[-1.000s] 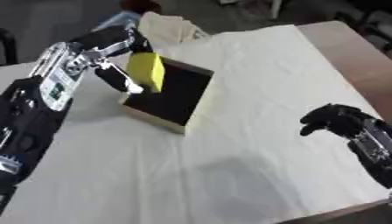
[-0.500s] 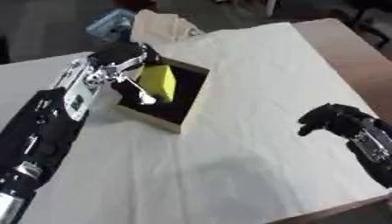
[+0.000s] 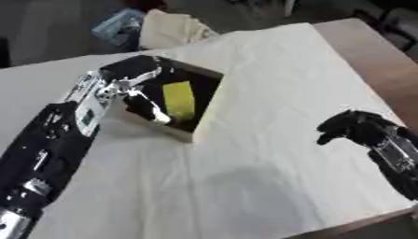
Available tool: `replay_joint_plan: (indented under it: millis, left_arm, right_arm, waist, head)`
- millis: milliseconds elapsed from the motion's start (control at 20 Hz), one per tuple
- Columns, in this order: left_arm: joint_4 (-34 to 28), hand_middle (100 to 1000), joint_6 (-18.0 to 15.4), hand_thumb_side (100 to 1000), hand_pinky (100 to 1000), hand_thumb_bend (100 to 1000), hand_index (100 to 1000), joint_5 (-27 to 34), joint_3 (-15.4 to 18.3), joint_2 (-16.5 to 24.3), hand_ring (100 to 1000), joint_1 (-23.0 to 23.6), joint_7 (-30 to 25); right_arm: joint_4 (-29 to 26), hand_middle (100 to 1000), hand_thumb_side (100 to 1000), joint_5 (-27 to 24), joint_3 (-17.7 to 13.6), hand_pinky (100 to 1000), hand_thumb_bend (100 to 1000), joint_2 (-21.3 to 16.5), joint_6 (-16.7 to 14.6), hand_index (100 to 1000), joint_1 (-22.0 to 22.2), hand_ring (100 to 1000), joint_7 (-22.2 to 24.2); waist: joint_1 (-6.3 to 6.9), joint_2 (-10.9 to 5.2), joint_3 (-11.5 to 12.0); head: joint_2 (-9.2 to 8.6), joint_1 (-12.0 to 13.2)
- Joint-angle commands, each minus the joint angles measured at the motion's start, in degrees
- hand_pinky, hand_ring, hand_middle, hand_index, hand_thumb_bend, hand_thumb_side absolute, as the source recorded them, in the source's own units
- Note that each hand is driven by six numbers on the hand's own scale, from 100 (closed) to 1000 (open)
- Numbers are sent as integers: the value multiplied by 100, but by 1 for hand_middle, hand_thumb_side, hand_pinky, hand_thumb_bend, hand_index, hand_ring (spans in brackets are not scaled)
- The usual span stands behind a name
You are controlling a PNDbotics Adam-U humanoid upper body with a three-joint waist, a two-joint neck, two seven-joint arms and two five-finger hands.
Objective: Pick up objects on the table and place them in the box.
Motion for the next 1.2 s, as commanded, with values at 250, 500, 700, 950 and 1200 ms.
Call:
replay_joint_plan:
  millis: [250,500,700,950,1200]
  left_arm:
    - [-964,673,-60,451,819,624,830,604,216,552,717,140,338]
    - [-1594,657,-155,446,813,583,819,993,344,960,704,683,711]
    - [-2120,647,-151,439,810,542,811,1316,417,1276,696,1206,1034]
    - [-2759,623,172,455,802,466,793,1710,607,1321,676,1845,1298]
    - [-3419,620,536,483,804,434,791,2115,803,1067,673,2505,1307]
  right_arm:
    - [-119,653,979,-12,-109,709,100,-81,9,730,5,623,-50]
    - [-119,653,975,7,-176,710,100,-120,-8,730,22,623,-127]
    - [-119,652,975,38,-232,710,100,-152,-25,730,34,622,-194]
    - [-119,652,974,67,-280,709,100,-152,-31,730,26,622,-260]
    - [-119,651,970,80,-330,708,100,-137,-33,729,6,621,-328]
  waist:
    - [-46,-133,167]
    - [-84,-131,394]
    - [-118,-94,630]
    - [-141,-45,786]
    - [-168,-5,837]
  head:
    - [-55,-146]
    - [-49,-252]
    - [-72,-319]
    - [-78,-370]
    - [-76,-381]
